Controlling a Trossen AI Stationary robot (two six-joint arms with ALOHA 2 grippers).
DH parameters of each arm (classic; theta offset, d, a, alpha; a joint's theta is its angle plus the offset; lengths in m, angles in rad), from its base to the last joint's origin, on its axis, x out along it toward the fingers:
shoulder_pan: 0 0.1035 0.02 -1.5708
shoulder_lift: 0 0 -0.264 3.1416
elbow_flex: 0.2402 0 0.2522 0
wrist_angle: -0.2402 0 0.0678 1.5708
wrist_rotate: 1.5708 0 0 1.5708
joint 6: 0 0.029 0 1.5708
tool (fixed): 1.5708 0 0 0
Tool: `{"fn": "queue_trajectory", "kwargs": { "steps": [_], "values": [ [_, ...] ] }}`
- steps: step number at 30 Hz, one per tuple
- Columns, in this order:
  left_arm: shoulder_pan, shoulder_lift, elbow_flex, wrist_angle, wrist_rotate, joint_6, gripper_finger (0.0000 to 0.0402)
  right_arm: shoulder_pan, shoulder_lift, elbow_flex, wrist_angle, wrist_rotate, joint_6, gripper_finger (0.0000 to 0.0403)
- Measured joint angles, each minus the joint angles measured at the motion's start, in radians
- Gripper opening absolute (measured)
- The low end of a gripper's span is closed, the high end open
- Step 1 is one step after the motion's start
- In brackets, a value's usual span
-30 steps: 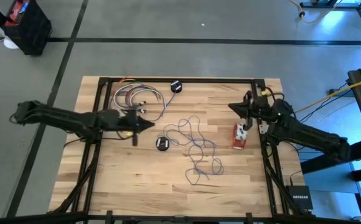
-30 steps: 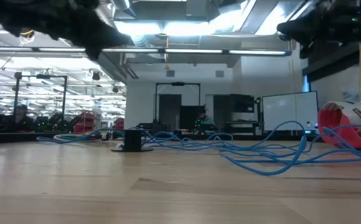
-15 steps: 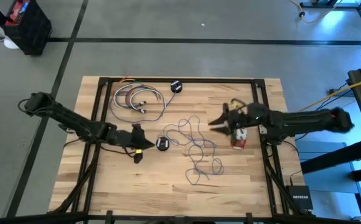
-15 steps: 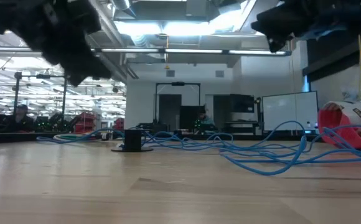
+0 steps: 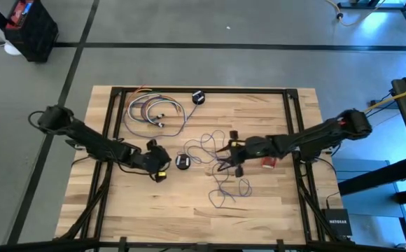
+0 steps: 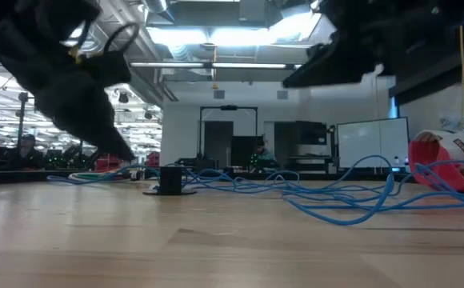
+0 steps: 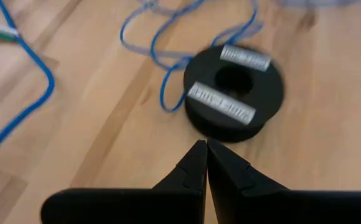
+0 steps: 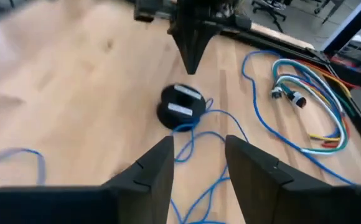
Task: Coil cords
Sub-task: Coil the blue wire onto the spool
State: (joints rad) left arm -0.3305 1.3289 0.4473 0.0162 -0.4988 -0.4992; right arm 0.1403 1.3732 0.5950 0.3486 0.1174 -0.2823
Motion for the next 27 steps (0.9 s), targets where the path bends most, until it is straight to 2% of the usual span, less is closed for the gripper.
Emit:
{"fn": "queue_trajectory", "kwargs": {
  "steps": [4, 14, 21, 27],
  "values": [
    [0.004, 0.073, 0.0, 0.095, -0.001, 0.032, 0.0005, -0.002, 0.091, 0.035, -0.001, 0.012, -0.043, 0.015],
    [0.004, 0.287, 0.002, 0.508, 0.028, 0.225, 0.0005, -0.002, 0.223, 0.093, 0.002, -0.039, -0.042, 0.015],
    [0.004, 0.325, 0.039, 0.553, 0.028, 0.246, 0.0005, -0.002, 0.229, 0.093, 0.091, -0.048, -0.094, 0.015],
    [-0.002, 0.322, 0.039, 0.546, 0.027, 0.197, 0.0005, 0.001, 0.32, 0.094, 0.177, -0.084, -0.215, 0.015]
  ]
}}
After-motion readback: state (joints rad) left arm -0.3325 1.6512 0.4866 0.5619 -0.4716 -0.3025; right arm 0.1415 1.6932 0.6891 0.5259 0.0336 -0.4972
